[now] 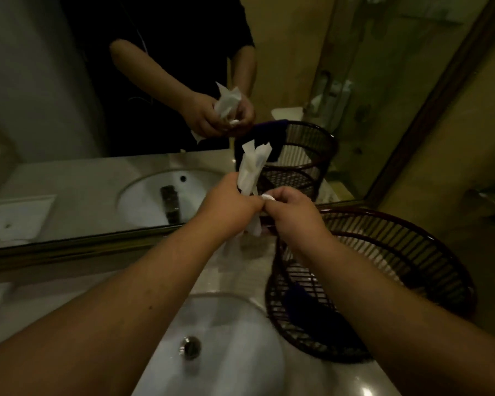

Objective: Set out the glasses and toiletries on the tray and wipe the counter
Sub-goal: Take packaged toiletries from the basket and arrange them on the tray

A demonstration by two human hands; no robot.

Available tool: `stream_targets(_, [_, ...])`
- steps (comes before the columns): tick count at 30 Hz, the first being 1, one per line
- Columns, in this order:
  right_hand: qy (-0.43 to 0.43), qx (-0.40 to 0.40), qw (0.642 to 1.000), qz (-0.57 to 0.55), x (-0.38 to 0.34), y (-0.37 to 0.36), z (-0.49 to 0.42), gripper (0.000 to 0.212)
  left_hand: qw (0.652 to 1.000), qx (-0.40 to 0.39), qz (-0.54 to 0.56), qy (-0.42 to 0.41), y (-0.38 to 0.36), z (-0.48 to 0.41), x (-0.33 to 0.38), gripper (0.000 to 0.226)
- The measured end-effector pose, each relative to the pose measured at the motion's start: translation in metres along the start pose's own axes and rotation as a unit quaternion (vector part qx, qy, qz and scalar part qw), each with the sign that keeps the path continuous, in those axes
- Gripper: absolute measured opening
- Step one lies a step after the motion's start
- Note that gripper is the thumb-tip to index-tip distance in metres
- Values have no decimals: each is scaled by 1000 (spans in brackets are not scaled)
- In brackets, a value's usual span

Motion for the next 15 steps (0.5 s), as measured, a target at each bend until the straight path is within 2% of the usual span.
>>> stream_targets(7, [-14, -104, 994, 38, 26, -184, 35, 9, 996, 56, -27, 68, 146, 55, -130, 32])
stream_targets(11, [-57, -167, 983, 44, 65, -291, 64, 2, 986, 90, -41, 131, 216, 94, -219, 32])
stream_targets(15, [-90, -221, 968, 77, 109, -387, 97, 11, 976, 107, -59, 181, 275, 138, -303, 31])
Point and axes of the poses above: each hand's wrist, its own z-axis away from the middle knuckle, its own y-axis out of the back of the hand, x = y × z, the point moved 8 cm from there along -z, towards the middle knuckle, and after that the axes turned 8 degrees about -z, right-handed, at the moved point
